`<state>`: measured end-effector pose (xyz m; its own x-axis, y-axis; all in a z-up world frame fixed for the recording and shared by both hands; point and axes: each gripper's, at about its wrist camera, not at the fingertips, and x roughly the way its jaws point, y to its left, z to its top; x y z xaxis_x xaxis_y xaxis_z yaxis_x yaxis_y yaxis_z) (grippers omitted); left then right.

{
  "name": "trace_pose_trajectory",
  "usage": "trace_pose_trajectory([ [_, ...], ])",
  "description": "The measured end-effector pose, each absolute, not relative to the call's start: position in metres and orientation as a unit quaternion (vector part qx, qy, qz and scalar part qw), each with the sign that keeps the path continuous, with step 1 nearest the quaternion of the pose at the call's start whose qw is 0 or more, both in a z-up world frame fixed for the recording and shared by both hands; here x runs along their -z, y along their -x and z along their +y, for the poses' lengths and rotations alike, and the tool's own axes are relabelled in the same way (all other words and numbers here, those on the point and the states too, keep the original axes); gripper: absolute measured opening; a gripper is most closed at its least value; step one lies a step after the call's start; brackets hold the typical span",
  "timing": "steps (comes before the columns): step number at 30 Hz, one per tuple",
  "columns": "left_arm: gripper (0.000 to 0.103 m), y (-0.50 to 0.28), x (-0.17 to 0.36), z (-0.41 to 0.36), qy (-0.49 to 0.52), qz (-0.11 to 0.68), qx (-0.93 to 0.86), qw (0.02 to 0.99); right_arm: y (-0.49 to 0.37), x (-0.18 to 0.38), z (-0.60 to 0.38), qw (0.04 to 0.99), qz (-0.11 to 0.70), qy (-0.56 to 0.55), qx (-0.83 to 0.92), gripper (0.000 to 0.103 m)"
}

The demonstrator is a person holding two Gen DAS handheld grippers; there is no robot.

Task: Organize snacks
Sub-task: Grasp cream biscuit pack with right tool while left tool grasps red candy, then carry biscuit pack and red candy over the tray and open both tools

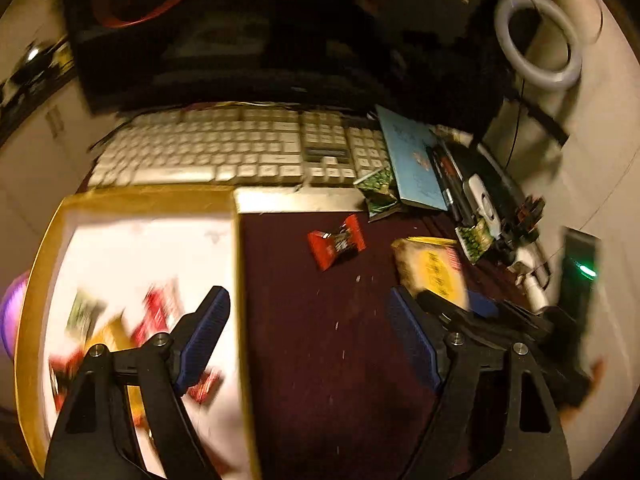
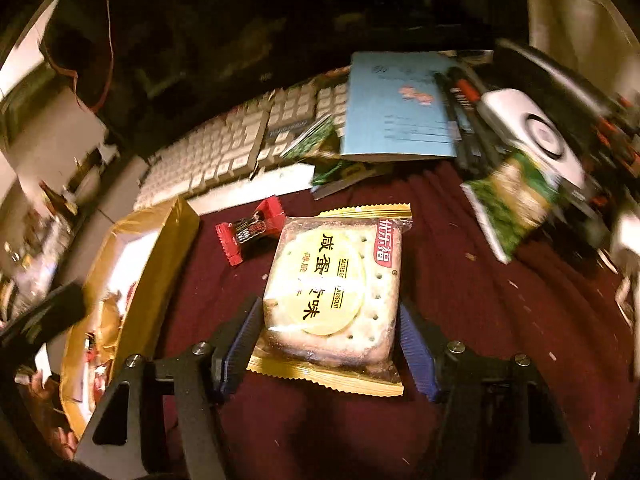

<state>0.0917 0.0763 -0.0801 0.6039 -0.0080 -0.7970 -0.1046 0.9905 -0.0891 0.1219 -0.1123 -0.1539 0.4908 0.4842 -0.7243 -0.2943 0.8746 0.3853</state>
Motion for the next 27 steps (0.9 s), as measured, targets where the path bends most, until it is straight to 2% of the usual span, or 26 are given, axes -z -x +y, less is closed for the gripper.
trace_pose_trajectory([
  [5, 0.081, -0.149, 0.104, 0.041, -0.056, 0.469, -0.022, 0.881, -0.115, 0.155, -0.135, 0.869, 0.421, -0.144, -0.219, 0.068],
  [11, 0.080, -0.185, 0.133, 0.018, -0.138, 0.475, 0.007, 0.869, -0.120, 0.157, -0.139, 0.861, 0.425, -0.160, -0.228, 0.068],
  [15, 0.051, -0.196, 0.153, 0.025, -0.137, 0.514, 0.010, 0.847, -0.116, 0.155, -0.139, 0.862, 0.416, -0.157, -0.243, 0.068],
  [17, 0.042, -0.195, 0.149, 0.031, -0.114, 0.512, 0.009, 0.852, -0.115, 0.155, -0.140, 0.862, 0.415, -0.159, -0.244, 0.068],
  [18, 0.031, -0.195, 0.148, 0.034, -0.105, 0.514, 0.010, 0.852, -0.115, 0.155, -0.141, 0.861, 0.416, -0.160, -0.244, 0.068],
  [27, 0.029, -0.170, 0.118, 0.056, -0.037, 0.499, -0.009, 0.866, -0.116, 0.156, -0.140, 0.859, 0.413, -0.165, -0.254, 0.068],
])
